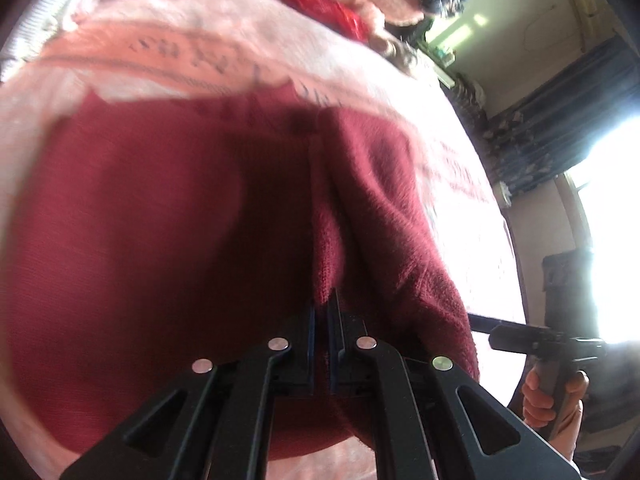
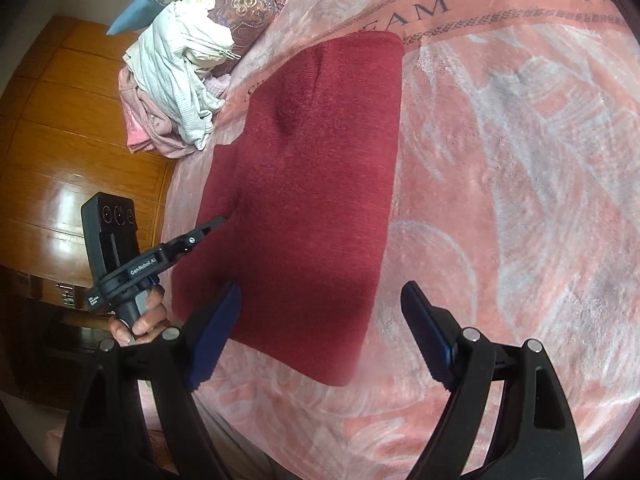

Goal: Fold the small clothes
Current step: 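Grasp the opposite side edge with the left gripper and fold it over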

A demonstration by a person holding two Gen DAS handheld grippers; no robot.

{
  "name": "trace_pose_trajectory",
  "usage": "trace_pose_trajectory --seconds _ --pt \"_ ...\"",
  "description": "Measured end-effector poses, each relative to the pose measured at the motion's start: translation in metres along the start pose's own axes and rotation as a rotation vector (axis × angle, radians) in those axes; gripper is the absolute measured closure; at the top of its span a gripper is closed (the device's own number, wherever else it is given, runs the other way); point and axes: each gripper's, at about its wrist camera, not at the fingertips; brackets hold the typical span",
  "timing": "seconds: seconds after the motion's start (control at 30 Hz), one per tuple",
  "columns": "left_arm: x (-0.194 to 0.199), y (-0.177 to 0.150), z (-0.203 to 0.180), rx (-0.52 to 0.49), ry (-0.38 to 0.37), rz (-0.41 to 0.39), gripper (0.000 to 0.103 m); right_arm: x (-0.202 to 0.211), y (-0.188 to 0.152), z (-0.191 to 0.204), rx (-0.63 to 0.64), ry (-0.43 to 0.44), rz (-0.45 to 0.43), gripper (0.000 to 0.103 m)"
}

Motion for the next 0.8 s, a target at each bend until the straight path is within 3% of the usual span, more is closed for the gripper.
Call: trace_pose_trajectory --seconds 0.2,0.27,0.37,0.5,0.67,0.8 --pt "0.045 -0.007 0.067 0.07 0.087 -0.064 0.099 -0.02 -0.003 0.004 0.001 0.011 0.036 0.021" --pt "0.045 -0.015 0.094 0.11 0.124 -0.049 0.099 -0.03 -0.004 0.008 0.008 0.007 0.053 0.021" --pt "0.034 -0.023 0.115 0.16 0.108 -0.02 0.098 -0.046 -0.005 0.016 0.02 0.009 0.08 0.021" --pt "0.033 -0.028 0.11 0.163 0.062 -0.044 0.098 -0.067 -0.007 0.028 0.048 -0.02 0.115 0.02" --pt "0.052 -0.022 0.097 0.115 0.058 -0.076 0.098 -0.079 -0.007 0.035 0.061 -0.047 0.126 0.02" --pt "0.064 -0.019 0.102 0.04 0.159 -0.051 0.098 -0.079 -0.007 0.041 0.091 -0.086 0.125 0.02"
Point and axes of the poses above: each gripper's, at about its wrist camera, not at the fingertips, and x roughly against the way its jaws point, z to its left, y to its top, and after that the axes turned 6 degrees about y, right-handed
